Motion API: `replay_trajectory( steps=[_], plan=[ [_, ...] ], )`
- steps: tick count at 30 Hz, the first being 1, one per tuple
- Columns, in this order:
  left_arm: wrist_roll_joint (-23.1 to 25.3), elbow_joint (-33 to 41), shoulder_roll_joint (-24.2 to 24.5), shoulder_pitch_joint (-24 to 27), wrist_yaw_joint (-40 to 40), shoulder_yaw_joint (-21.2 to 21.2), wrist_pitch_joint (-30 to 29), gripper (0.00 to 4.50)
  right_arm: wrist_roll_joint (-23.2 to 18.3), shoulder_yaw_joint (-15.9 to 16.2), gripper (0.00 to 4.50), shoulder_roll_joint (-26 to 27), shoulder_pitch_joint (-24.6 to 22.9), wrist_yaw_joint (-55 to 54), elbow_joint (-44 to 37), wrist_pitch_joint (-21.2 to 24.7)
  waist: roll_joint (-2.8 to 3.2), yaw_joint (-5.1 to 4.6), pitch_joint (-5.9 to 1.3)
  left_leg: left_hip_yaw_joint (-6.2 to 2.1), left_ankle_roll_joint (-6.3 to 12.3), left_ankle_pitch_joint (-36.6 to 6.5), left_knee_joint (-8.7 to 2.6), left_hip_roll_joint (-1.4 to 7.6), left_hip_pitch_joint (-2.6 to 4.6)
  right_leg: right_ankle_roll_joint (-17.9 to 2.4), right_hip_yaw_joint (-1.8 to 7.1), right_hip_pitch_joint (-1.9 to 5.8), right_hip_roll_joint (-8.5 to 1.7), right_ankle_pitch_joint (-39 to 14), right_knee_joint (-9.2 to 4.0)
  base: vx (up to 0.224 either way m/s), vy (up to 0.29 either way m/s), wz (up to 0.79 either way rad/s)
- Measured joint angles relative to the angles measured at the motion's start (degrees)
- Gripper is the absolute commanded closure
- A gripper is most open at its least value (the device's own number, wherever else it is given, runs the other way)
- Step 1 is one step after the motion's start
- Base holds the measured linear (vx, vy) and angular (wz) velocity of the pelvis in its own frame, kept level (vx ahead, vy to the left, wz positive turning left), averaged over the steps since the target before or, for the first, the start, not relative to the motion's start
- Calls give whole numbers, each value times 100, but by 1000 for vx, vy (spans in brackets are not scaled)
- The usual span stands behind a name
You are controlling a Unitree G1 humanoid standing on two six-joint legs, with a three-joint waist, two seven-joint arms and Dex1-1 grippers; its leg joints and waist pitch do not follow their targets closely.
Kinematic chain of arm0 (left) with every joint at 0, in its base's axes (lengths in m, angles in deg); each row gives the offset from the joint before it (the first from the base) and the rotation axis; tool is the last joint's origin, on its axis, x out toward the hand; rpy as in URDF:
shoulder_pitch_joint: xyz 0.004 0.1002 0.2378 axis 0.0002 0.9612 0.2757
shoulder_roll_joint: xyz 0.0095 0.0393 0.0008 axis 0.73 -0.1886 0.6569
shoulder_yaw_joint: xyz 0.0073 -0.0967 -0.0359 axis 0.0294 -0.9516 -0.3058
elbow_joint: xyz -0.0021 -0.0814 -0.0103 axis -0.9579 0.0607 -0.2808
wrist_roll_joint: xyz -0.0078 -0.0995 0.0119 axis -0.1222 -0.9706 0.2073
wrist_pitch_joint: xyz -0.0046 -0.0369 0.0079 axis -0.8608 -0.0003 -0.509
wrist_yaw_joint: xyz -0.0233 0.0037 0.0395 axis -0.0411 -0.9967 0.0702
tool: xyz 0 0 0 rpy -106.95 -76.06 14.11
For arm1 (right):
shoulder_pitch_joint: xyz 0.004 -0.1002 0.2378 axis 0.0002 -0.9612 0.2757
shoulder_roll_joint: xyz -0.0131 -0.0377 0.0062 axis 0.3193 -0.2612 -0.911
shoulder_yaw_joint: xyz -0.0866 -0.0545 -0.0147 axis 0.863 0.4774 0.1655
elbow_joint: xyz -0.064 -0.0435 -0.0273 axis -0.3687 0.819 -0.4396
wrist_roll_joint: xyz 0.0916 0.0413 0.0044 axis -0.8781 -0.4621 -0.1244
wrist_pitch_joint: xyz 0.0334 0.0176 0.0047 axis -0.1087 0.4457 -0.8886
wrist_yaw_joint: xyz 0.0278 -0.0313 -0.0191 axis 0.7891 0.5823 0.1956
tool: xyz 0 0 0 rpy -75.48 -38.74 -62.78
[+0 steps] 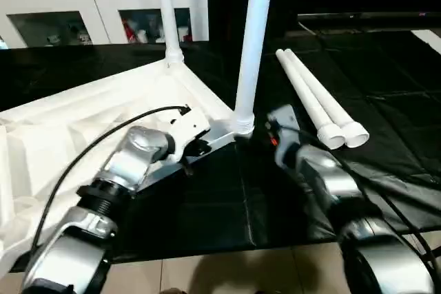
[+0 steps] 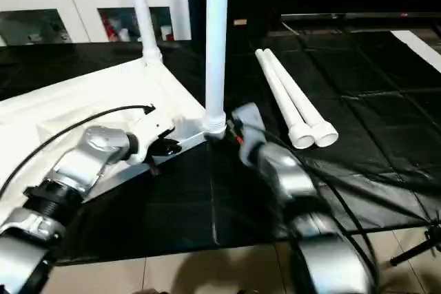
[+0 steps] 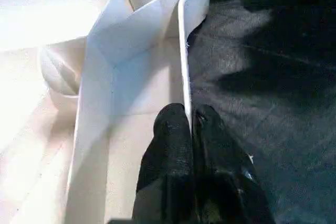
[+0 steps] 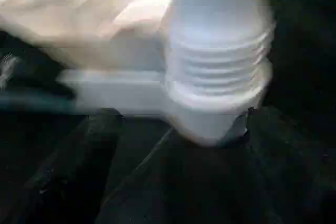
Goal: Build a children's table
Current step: Rotate leg to tighten
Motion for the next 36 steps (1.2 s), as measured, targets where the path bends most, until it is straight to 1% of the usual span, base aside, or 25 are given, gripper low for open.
replay_trajectory(
  steps=[1,2,4,6,8,11,15,21,23,29,30,31,33,34,36],
  plan=[
    [-14,-31,14,-4,54,0,68,450,-26,16,10,-26,-94,73,-88,55,8,15,5,0,0,0,1,0,-2,0,0,-2,-1,0,1,0,0,0],
    [-60,-140,33,-37,197,6,254,450,-58,30,4,-108,-249,207,-324,118,20,56,12,0,0,0,2,0,-6,0,0,-5,-1,0,0,0,0,0],
    [-118,-261,111,-60,462,15,484,450,-105,30,4,-309,-384,401,-633,218,32,125,18,2,1,1,4,0,-12,0,0,-13,-1,0,1,0,0,0],
    [-152,-379,220,-74,727,45,742,450,-136,10,4,-576,-455,571,-1022,303,32,164,17,2,1,1,4,2,-14,0,0,-15,0,0,3,0,0,0],
    [-172,-448,293,-88,927,81,941,450,-171,-17,4,-712,-506,747,-1342,378,33,206,16,2,1,1,5,2,-13,0,-1,-15,0,0,3,0,0,0],
    [-191,-471,466,-92,1420,205,1231,450,-280,122,4,-1026,-728,1250,-1923,568,32,288,16,2,2,0,5,2,-17,7,-1,-15,-1,-4,0,0,0,0],
    [-199,-530,657,-103,1900,276,1530,450,-299,253,4,-1290,-761,1686,-2193,654,32,337,15,2,3,-1,13,2,-17,7,-1,-13,-2,-4,3,0,0,0],
    [-213,-650,788,-133,2464,436,2048,450,-292,549,4,-1356,-749,2101,-2352,835,30,440,13,2,3,-1,20,2,-16,7,-1,-12,-3,-4,8,0,0,0],
    [-223,-650,856,-133,2680,492,2190,450,-271,689,4,-1356,-739,2241,-2374,836,30,457,12,2,3,-1,21,2,-17,7,-1,-12,-4,-4,8,0,0,0],
    [-188,-655,879,-144,2891,576,2403,450,-187,869,4,-1351,-606,2453,-2310,817,27,476,10,2,4,-2,34,2,-16,6,-1,-6,-8,-3,16,0,0,0],
    [-172,-660,874,-146,2899,577,2423,450,-181,883,21,-1341,-577,2470,-2295,817,27,477,10,2,4,-2,36,2,-15,6,-1,-6,-9,-3,19,0,0,0],
    [-166,-674,868,-152,2903,578,2432,450,-174,894,21,-1329,-541,2478,-2259,817,27,477,10,2,4,-2,39,2,-15,6,-1,-6,-9,-3,22,0,0,0],
    [-163,-706,863,-165,2903,584,2465,450,-159,921,43,-1315,-493,2492,-2238,814,26,481,9,2,4,-1,42,2,-14,7,0,-5,-10,-4,26,0,0,0],
    [-162,-709,864,-165,2904,588,2484,450,-155,923,43,-1303,-492,2509,-2227,812,25,482,9,1,4,-1,42,2,-14,7,0,-5,-10,-4,27,0,0,0],
    [-157,-712,864,-164,2914,611,2520,450,-151,936,67,-1276,-492,2552,-2168,812,25,485,9,2,4,-2,42,2,-15,7,-1,-6,-10,-4,28,0,0,0]
  ],
)
